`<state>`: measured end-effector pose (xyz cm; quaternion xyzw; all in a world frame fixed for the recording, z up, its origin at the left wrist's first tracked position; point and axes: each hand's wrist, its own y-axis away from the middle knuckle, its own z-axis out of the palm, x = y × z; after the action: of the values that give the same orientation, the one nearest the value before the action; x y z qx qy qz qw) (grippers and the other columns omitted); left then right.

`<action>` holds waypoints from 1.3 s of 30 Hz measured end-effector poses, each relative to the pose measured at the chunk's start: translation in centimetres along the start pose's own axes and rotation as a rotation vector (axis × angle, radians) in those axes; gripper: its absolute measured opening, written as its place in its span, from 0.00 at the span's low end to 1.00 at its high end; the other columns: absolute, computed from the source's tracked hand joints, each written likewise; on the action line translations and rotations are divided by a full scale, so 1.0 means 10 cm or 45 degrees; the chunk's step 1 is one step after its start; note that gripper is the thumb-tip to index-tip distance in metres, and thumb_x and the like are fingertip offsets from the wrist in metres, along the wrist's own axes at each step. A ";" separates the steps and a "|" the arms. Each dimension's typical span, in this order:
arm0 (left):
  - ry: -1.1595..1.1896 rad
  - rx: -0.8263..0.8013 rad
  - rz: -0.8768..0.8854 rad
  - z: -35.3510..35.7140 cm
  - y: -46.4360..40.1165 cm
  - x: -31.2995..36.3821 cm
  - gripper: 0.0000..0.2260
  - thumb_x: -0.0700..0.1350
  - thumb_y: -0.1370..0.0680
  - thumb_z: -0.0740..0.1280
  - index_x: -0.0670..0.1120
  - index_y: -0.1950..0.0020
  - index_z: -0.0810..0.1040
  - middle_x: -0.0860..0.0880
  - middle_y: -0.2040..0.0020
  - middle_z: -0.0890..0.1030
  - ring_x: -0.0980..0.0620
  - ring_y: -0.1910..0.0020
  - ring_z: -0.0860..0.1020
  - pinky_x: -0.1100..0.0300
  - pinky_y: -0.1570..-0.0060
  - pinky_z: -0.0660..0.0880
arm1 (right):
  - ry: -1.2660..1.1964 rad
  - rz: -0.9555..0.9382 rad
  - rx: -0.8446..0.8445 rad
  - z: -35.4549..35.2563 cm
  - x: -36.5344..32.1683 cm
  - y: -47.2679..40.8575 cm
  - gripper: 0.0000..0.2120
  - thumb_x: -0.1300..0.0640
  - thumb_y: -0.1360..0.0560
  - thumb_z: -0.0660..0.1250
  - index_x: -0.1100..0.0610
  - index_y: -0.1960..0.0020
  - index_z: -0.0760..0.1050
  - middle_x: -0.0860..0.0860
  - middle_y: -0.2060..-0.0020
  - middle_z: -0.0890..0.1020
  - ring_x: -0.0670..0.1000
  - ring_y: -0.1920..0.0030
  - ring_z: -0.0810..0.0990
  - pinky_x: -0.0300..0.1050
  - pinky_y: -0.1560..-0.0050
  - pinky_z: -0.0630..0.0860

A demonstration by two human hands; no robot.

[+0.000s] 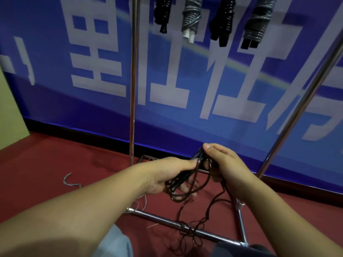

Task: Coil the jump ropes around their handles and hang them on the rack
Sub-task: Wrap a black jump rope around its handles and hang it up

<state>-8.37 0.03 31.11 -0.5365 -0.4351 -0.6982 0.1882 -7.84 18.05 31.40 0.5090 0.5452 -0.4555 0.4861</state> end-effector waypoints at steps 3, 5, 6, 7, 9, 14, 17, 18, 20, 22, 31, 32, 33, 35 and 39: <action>0.027 -0.048 -0.006 0.02 0.00 -0.01 0.16 0.54 0.16 0.59 0.45 0.37 0.75 0.43 0.54 0.84 0.41 0.57 0.84 0.41 0.53 0.80 | 0.109 0.015 0.055 0.03 0.04 -0.01 0.17 0.44 0.20 0.65 0.49 0.64 0.78 0.55 0.67 0.68 0.49 0.71 0.62 0.43 0.71 0.59; 0.037 -0.082 -0.002 0.04 0.01 -0.02 0.12 0.50 0.15 0.59 0.47 0.36 0.74 0.41 0.53 0.82 0.41 0.58 0.84 0.39 0.53 0.80 | 0.160 0.019 0.117 0.04 0.06 -0.03 0.17 0.43 0.20 0.65 0.50 0.63 0.78 0.48 0.72 0.70 0.48 0.72 0.63 0.43 0.71 0.61; 0.035 -0.083 -0.003 0.03 0.00 -0.02 0.11 0.49 0.15 0.58 0.48 0.36 0.74 0.41 0.53 0.82 0.41 0.58 0.84 0.39 0.55 0.80 | 0.183 0.018 0.164 0.04 0.06 -0.05 0.16 0.43 0.21 0.66 0.51 0.61 0.79 0.44 0.74 0.72 0.47 0.73 0.65 0.43 0.71 0.63; 0.032 -0.075 -0.006 0.02 0.00 -0.03 0.10 0.48 0.15 0.58 0.48 0.37 0.75 0.41 0.54 0.83 0.41 0.58 0.85 0.40 0.56 0.81 | 0.199 0.018 0.222 0.04 0.05 -0.07 0.15 0.43 0.21 0.67 0.53 0.59 0.79 0.41 0.76 0.73 0.45 0.73 0.67 0.42 0.71 0.64; 0.033 -0.058 -0.013 -0.02 0.00 -0.03 0.10 0.48 0.15 0.59 0.48 0.37 0.75 0.42 0.56 0.84 0.41 0.58 0.85 0.40 0.57 0.81 | 0.182 0.018 0.323 0.00 0.03 -0.11 0.15 0.45 0.21 0.67 0.54 0.60 0.77 0.40 0.78 0.72 0.42 0.75 0.67 0.41 0.72 0.65; -0.040 -0.042 0.000 -0.09 0.02 -0.03 0.12 0.49 0.15 0.60 0.50 0.33 0.71 0.42 0.53 0.85 0.40 0.55 0.85 0.41 0.55 0.82 | -0.024 0.077 0.321 -0.11 0.05 -0.16 0.13 0.53 0.19 0.67 0.55 0.61 0.74 0.47 0.75 0.65 0.47 0.75 0.60 0.44 0.72 0.61; -0.149 -0.050 -0.021 -0.11 0.05 -0.05 0.12 0.50 0.15 0.60 0.51 0.33 0.71 0.43 0.55 0.85 0.42 0.56 0.85 0.44 0.57 0.83 | -0.076 0.107 0.309 -0.16 0.06 -0.18 0.09 0.58 0.19 0.66 0.58 0.58 0.77 0.49 0.73 0.66 0.47 0.73 0.62 0.42 0.72 0.64; -0.169 -0.054 -0.031 -0.12 0.06 -0.05 0.11 0.50 0.15 0.60 0.51 0.33 0.70 0.43 0.55 0.85 0.42 0.56 0.85 0.45 0.59 0.83 | -0.095 0.116 0.309 -0.18 0.06 -0.19 0.08 0.59 0.19 0.65 0.58 0.56 0.78 0.49 0.72 0.66 0.47 0.72 0.64 0.41 0.72 0.65; -0.199 -0.057 -0.050 -0.13 0.07 -0.04 0.10 0.50 0.15 0.60 0.53 0.34 0.71 0.44 0.57 0.85 0.44 0.58 0.85 0.49 0.63 0.84 | -0.123 0.133 0.317 -0.23 0.07 -0.20 0.07 0.61 0.19 0.65 0.59 0.54 0.80 0.49 0.71 0.68 0.47 0.71 0.66 0.42 0.71 0.67; -0.232 -0.052 -0.040 -0.15 0.07 -0.04 0.10 0.50 0.16 0.61 0.53 0.35 0.72 0.46 0.59 0.85 0.48 0.61 0.84 0.55 0.67 0.82 | -0.093 0.133 0.345 -0.26 0.08 -0.21 0.07 0.61 0.20 0.66 0.59 0.54 0.81 0.50 0.68 0.70 0.48 0.69 0.68 0.43 0.68 0.68; -0.251 -0.067 -0.053 -0.10 0.06 -0.03 0.10 0.48 0.15 0.61 0.50 0.35 0.74 0.52 0.65 0.73 0.58 0.70 0.71 0.66 0.72 0.66 | 0.096 -0.001 0.471 -0.24 0.03 -0.15 0.07 0.55 0.20 0.68 0.56 0.52 0.83 0.44 0.70 0.76 0.46 0.67 0.71 0.43 0.63 0.69; -0.260 -0.081 -0.067 -0.10 0.06 -0.03 0.10 0.48 0.15 0.61 0.49 0.35 0.74 0.52 0.64 0.73 0.57 0.70 0.71 0.66 0.72 0.66 | 0.102 -0.033 0.466 -0.23 0.03 -0.15 0.06 0.55 0.20 0.68 0.56 0.52 0.83 0.41 0.72 0.76 0.45 0.66 0.72 0.43 0.61 0.69; -0.263 -0.097 -0.076 -0.09 0.07 -0.03 0.11 0.48 0.15 0.61 0.48 0.35 0.74 0.52 0.64 0.73 0.57 0.70 0.70 0.66 0.72 0.66 | 0.108 -0.061 0.470 -0.22 0.03 -0.14 0.06 0.54 0.20 0.69 0.55 0.52 0.83 0.39 0.74 0.77 0.45 0.66 0.73 0.43 0.60 0.70; -0.261 -0.136 -0.090 -0.07 0.07 -0.02 0.11 0.47 0.15 0.60 0.44 0.36 0.73 0.51 0.64 0.72 0.57 0.70 0.70 0.66 0.72 0.65 | 0.116 -0.099 0.483 -0.21 0.04 -0.15 0.06 0.54 0.21 0.69 0.54 0.53 0.83 0.38 0.75 0.78 0.44 0.65 0.74 0.43 0.57 0.71; -0.358 -0.263 -0.080 0.00 0.10 0.01 0.08 0.45 0.15 0.59 0.43 0.42 0.73 0.50 0.64 0.71 0.57 0.71 0.69 0.68 0.75 0.64 | 0.148 -0.098 0.427 -0.20 0.08 -0.16 0.06 0.54 0.21 0.69 0.54 0.52 0.82 0.38 0.73 0.78 0.41 0.67 0.74 0.42 0.59 0.72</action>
<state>-7.63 -0.53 31.59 -0.6314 -0.3996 -0.6629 0.0474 -9.61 20.02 30.86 0.5871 0.5078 -0.5282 0.3442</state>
